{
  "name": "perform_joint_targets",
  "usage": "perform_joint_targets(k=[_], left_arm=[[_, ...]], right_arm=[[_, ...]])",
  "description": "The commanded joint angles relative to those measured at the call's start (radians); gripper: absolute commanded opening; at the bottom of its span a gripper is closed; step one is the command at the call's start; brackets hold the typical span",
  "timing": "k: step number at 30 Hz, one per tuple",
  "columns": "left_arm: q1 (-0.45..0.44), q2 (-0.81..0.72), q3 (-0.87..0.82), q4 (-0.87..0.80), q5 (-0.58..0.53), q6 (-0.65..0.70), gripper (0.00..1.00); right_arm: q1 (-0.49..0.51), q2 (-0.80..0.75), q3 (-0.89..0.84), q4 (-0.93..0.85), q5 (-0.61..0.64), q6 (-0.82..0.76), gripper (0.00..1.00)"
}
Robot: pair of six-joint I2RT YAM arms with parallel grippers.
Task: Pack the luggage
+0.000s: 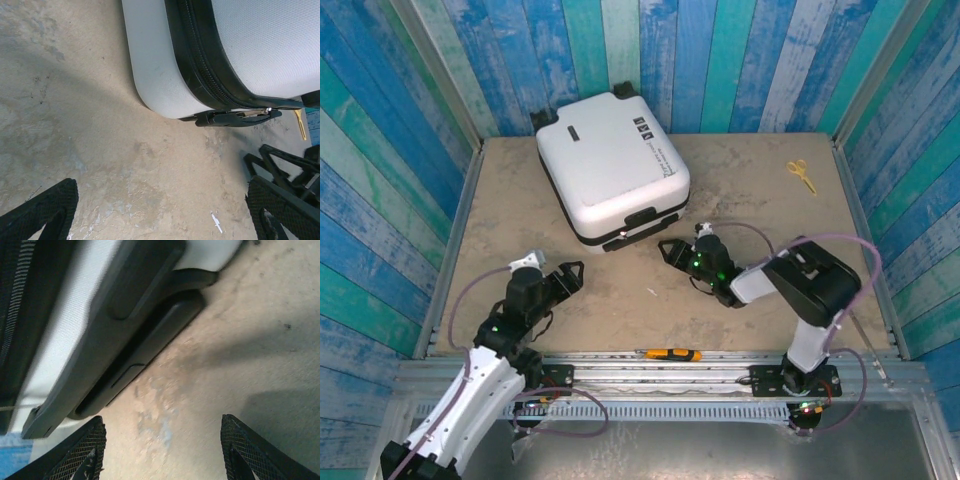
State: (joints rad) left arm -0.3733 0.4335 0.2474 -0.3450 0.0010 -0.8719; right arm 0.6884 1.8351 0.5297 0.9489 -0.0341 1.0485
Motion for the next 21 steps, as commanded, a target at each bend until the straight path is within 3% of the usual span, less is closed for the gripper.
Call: perform_joint_targets(k=[1, 7, 16, 21], left_arm=[[-0.003, -0.026, 0.011, -0.030, -0.010, -0.007, 0.91], [-0.003, -0.035, 0.003, -0.040, -0.013, -0.011, 0.92], [-0.003, -0.021, -0.004, -0.030, -0.017, -0.010, 0.92], [-0.003, -0.019, -0.005, -0.032, -0.015, -0.013, 0.92]], right_arm=[[-0.008, 0.102, 0.018, 0.315, -0.041, 0.136, 0.64], [-0.010, 0.277, 0.070, 0.582, -0.074, 0.224, 0.67], [-0.018, 0.328, 0.130, 0.603, -0.090, 0.254, 0.67], [-0.027, 0.357, 0.165, 0.611, -0.089, 0.280, 0.60]])
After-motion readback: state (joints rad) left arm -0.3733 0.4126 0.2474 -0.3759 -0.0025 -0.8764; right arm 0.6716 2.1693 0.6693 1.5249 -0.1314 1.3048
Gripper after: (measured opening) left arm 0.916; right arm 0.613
